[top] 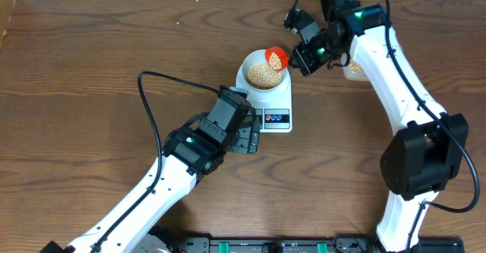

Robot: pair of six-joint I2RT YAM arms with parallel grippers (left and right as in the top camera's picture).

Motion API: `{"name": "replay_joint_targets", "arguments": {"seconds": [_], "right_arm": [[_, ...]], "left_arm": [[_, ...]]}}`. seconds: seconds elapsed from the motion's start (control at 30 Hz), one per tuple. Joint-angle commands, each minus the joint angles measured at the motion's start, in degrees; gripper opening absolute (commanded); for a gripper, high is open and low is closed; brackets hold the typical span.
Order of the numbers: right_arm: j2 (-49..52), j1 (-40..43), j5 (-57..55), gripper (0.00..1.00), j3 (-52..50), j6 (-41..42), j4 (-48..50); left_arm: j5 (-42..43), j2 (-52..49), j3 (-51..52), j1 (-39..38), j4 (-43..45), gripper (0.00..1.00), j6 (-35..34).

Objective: Scoop item into bowl and weigh 50g on scale
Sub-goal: 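Tilt the scoop with the right gripper to pour soybeans into the bowl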

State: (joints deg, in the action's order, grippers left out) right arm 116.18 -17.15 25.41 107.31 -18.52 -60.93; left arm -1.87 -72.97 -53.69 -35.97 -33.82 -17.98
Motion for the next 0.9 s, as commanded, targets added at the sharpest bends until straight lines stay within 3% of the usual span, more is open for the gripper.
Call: {"name": "replay_joint_targets", "arguments": {"seconds": [0.0, 0.87], "right_arm": [[-2.0, -2.1, -0.3, 0.01, 1.5, -1.9, -0.1], [-2.0, -5.7, -10.3, 0.01, 1.5, -4.1, 1.0]], "left_arm": [[-0.5, 0.0, 0.0, 0.2, 0.1, 0.88, 0.3], [-0.5, 0.0, 0.0, 0.2, 0.1, 0.88, 0.3]]}}
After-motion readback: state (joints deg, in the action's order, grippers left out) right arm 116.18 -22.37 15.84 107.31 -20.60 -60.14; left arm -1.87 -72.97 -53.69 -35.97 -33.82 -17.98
